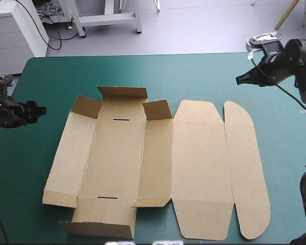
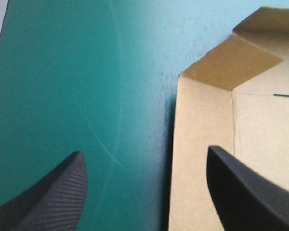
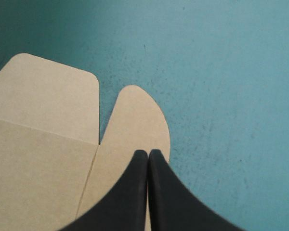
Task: Fold the box
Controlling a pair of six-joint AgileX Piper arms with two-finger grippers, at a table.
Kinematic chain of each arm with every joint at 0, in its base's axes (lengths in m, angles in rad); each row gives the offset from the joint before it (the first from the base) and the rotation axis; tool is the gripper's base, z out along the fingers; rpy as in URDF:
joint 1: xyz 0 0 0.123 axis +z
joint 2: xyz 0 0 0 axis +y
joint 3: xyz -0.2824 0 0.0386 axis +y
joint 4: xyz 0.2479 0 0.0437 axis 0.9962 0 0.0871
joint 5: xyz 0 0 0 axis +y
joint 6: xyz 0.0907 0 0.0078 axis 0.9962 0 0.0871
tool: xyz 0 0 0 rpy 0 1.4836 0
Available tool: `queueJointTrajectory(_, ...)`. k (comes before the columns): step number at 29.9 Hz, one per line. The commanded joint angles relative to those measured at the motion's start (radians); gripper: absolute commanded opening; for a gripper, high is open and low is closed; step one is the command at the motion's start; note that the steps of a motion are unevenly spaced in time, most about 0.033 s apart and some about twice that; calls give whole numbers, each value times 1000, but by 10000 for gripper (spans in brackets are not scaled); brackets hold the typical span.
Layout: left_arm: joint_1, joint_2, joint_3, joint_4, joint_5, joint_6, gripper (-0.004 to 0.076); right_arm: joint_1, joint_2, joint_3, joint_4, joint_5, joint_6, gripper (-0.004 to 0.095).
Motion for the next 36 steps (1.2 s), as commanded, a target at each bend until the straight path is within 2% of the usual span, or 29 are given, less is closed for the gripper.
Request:
queueJointTrajectory(1,85,13,-27,-62,12,14,546,-91,-62,-29,66,-9,-36,-19)
queueJointTrajectory(8,218,93,-23,-178,125,62,547,-176,-67,-29,88,-9,-58,-19)
queueJointTrajectory(13,250,145,10,-317,181,144,547,-176,-67,-29,100,-12,-99,-19)
queueJointTrajectory(16,250,168,36,-323,215,168,547,-176,-67,-29,109,-16,-110,-19)
queueJointTrajectory(26,250,172,208,-329,180,228,547,-176,-67,-29,112,-19,-123,-19)
queueJointTrajectory(36,250,172,387,-405,157,330,547,-176,-67,-29,163,-14,-137,-20)
